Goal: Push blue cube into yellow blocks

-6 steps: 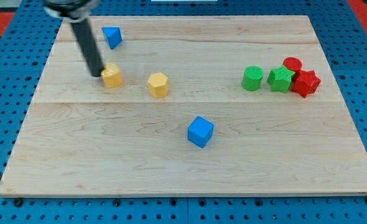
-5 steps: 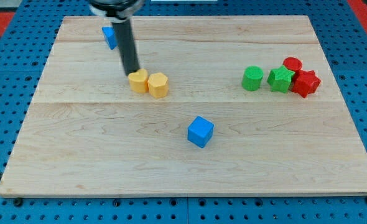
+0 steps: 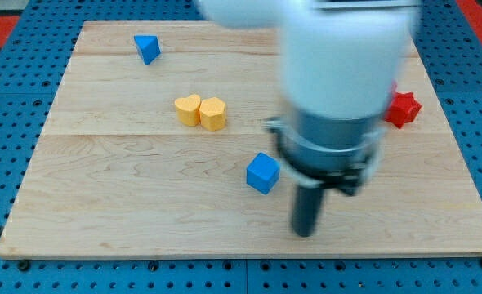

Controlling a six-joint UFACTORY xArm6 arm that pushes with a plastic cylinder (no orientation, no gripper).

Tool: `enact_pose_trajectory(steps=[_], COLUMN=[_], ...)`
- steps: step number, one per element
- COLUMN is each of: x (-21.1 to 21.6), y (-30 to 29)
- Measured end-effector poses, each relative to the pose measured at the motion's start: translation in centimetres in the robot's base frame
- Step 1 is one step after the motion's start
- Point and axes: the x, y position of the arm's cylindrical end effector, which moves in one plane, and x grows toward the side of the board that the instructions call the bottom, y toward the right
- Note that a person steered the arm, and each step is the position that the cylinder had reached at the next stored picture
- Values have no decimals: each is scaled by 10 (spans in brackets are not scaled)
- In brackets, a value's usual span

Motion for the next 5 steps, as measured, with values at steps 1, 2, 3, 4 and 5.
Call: enact_pose_trajectory(steps=[1,2,3,4,5], x=[-31,-66,-102,-101,-114], y=[-33,-96,-101,-61,-51])
